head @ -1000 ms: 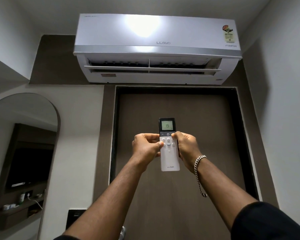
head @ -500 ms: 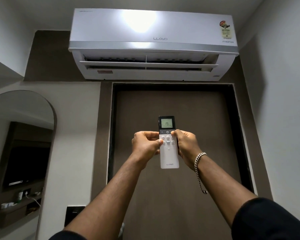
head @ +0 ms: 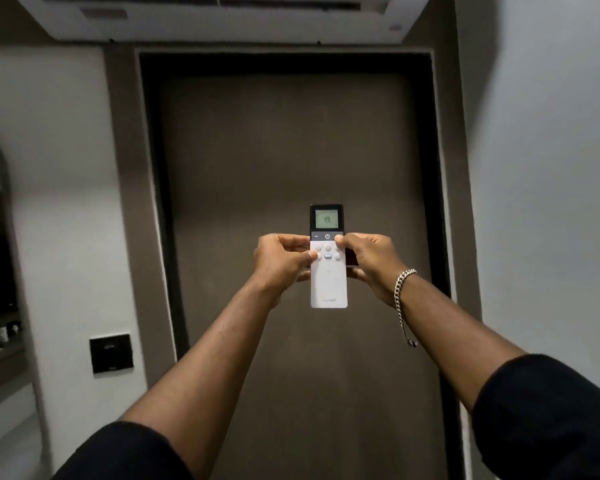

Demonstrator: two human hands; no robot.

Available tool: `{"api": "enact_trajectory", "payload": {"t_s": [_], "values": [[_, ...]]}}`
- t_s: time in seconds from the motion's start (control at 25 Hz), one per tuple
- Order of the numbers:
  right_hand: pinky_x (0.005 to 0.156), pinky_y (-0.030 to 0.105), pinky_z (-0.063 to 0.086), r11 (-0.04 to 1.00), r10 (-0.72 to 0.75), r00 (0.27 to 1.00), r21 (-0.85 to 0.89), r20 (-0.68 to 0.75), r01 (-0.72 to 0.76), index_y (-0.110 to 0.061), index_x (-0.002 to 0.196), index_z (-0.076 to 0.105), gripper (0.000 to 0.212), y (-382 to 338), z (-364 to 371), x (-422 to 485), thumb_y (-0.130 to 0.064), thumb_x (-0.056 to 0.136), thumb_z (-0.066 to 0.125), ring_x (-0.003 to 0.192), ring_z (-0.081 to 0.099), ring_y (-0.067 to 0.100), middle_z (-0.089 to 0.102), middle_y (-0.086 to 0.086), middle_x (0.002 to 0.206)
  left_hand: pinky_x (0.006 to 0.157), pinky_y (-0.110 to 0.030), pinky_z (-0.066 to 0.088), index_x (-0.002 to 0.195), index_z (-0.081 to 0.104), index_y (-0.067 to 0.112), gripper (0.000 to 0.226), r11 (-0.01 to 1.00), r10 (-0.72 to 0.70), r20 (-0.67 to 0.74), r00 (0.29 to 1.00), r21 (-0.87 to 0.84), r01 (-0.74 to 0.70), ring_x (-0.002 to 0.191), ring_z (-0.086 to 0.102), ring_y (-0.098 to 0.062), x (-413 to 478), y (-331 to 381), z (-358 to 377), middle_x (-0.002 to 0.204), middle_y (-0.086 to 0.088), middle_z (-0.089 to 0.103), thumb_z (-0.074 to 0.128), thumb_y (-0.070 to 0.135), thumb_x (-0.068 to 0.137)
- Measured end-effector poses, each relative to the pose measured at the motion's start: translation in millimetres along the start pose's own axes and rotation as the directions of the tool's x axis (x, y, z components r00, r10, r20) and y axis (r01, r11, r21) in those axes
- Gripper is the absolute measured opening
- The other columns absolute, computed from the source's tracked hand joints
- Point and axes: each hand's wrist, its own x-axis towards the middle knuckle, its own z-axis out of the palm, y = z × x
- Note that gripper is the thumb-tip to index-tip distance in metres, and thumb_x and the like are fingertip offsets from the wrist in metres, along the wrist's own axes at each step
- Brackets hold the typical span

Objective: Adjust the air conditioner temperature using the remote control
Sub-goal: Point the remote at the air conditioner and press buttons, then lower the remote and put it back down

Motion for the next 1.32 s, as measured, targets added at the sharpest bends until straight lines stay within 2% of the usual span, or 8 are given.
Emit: {"api": "enact_trajectory", "payload": {"t_s": [0.2,0.36,0.52,0.68,0.88,1.08,1.16,1.32], "values": [[0.065,0.039,0.049,0.97,0.221,0.962,-0.062,-0.163,-0.233,-0.004,0.083,0.066,0.007,124,-79,-31,-0.006,0.077,0.063,0.073,0.056,0.026,0.06,0.022,0.08,0.06,-0.026,0.06,0.094,0.069,0.007,0.015,0.974,-0.228,0.169,0.959,0.022,0.227,0.082,0.074,-0.018,-28,-118,95,0.105,-0.015,0.074,0.071,-0.002,0.081],[0.065,0.035,0.06,0.873,0.435,0.845,-0.083,-0.312,-0.481,0.007,0.084,0.068,0.021,241,-169,-84,-0.014,0.079,0.071,0.072,0.073,0.02,0.075,0.015,0.087,0.062,-0.026,0.061,0.098,0.073,0.01,0.017,0.908,-0.418,0.329,0.847,0.132,0.397,0.089,0.074,-0.016,-81,-229,189,0.105,-0.007,0.075,0.07,0.003,0.083],[0.062,0.032,0.062,0.73,0.615,0.634,0.033,-0.47,-0.683,-0.001,0.08,0.069,0.013,360,-259,-169,-0.012,0.076,0.075,0.07,0.071,0.018,0.072,0.009,0.082,0.05,-0.017,0.056,0.101,0.074,0.002,0.02,0.825,-0.561,0.473,0.679,0.248,0.509,0.061,0.073,-0.003,-170,-331,289,0.089,-0.006,0.074,0.069,-0.002,0.082],[0.055,0.026,0.059,0.587,0.731,0.415,0.19,-0.541,-0.787,-0.005,0.078,0.065,0.008,467,-328,-279,-0.009,0.078,0.072,0.068,0.071,0.017,0.071,0.014,0.093,0.077,-0.041,0.063,0.101,0.074,0.002,0.019,0.714,-0.686,0.573,0.448,0.41,0.568,0.089,0.076,-0.024,-278,-435,373,0.107,-0.013,0.076,0.069,0.0,0.083],[0.058,0.027,0.06,0.399,0.77,0.102,0.351,-0.629,-0.847,-0.004,0.091,0.068,0.013,571,-380,-420,-0.01,0.08,0.07,0.078,0.072,0.022,0.072,0.017,0.104,0.085,-0.043,0.06,0.083,0.076,0.008,0.008,0.641,-0.748,0.617,0.245,0.577,0.506,0.092,0.074,-0.027,-417,-534,442,0.101,-0.013,0.077,0.075,0.003,0.077],[0.069,0.035,0.062,0.322,0.745,-0.109,0.499,-0.658,-0.805,-0.01,0.086,0.07,0.008,633,-390,-503,-0.011,0.079,0.072,0.076,0.072,0.019,0.074,0.015,0.1,0.081,-0.014,0.048,0.088,0.078,0.007,0.011,0.725,-0.687,0.673,0.273,0.615,0.309,0.084,0.068,-0.015,-507,-579,467,0.091,-0.003,0.075,0.074,0.006,0.078],[0.066,0.035,0.062,0.294,0.713,-0.162,0.499,-0.683,-0.815,-0.015,0.078,0.071,0.004,654,-388,-521,-0.011,0.077,0.072,0.071,0.072,0.016,0.075,0.013,0.094,0.082,-0.013,0.044,0.085,0.077,0.005,0.01,0.755,-0.656,0.7,0.283,0.609,0.243,0.085,0.07,-0.017,-527,-589,470,0.088,-0.006,0.076,0.074,0.005,0.076],[0.079,0.044,0.059,0.225,0.619,-0.189,0.402,-0.762,-0.887,-0.011,0.077,0.075,0.012,679,-387,-533,-0.02,0.07,0.074,0.082,0.072,0.029,0.076,0.015,0.086,0.078,-0.014,0.033,0.085,0.075,0.005,0.008,0.785,-0.591,0.751,0.295,0.62,-0.005,0.094,0.069,-0.025,-542,-600,472,0.09,-0.011,0.076,0.07,0.01,0.081]]}}
